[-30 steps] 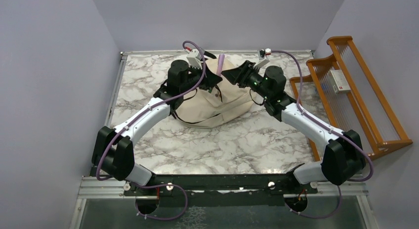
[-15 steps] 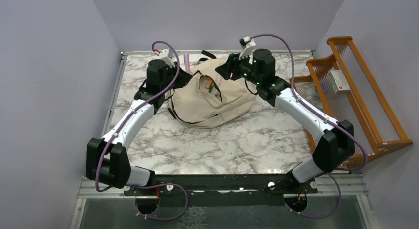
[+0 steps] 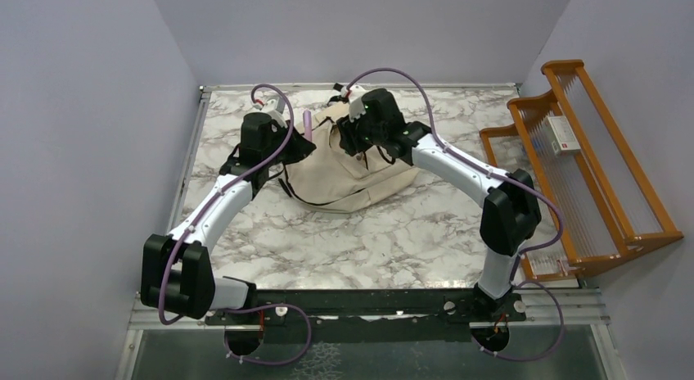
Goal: Pack the student bag
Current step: Place the stationery in the student bag.
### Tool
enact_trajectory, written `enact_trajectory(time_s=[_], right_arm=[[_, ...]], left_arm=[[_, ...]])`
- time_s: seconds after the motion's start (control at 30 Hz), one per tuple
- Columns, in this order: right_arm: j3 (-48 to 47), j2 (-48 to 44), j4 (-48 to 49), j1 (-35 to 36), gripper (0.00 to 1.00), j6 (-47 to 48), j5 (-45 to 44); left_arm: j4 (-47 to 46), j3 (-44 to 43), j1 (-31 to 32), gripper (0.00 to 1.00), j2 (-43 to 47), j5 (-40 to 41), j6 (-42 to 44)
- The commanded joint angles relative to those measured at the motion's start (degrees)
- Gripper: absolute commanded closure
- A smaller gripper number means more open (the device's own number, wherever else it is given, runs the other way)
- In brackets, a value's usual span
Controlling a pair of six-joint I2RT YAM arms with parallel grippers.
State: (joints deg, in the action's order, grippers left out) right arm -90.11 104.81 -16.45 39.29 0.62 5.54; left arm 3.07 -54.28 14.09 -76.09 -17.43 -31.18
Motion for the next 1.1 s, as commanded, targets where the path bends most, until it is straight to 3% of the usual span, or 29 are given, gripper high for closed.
enact_trajectory(time_s=[0.0,0.27,0.6,0.8,1.07], right_arm=[[-3.5,2.6,-3.8,1.9,0.48,4.2,-9.2],[-4.5,5.3,-4.2,3.0,0.48,6.9,-17.6],[-4.5,6.8,-3.7,3.1,0.5,8.0,-20.4],[-4.0,7.1,-3.1,3.1,0.77,7.7,-21.8],[-0.3,4.2,3.3,3.1,0.99,5.7,-22.9]], left_arm=[[-1.3,-0.1,-0.2,1.0,-0.5,-3.8,-0.7],[-2.0,-0.4,-0.2,1.0,-1.8,-5.5,-0.5],[-2.8,-0.3,-0.2,1.0,-3.2,-7.2,-0.8],[-2.8,-0.7,-0.2,1.0,-4.9,-9.5,-0.7],[-2.5,-2.6,-0.1,1.0,-8.6,-15.5,-2.0]])
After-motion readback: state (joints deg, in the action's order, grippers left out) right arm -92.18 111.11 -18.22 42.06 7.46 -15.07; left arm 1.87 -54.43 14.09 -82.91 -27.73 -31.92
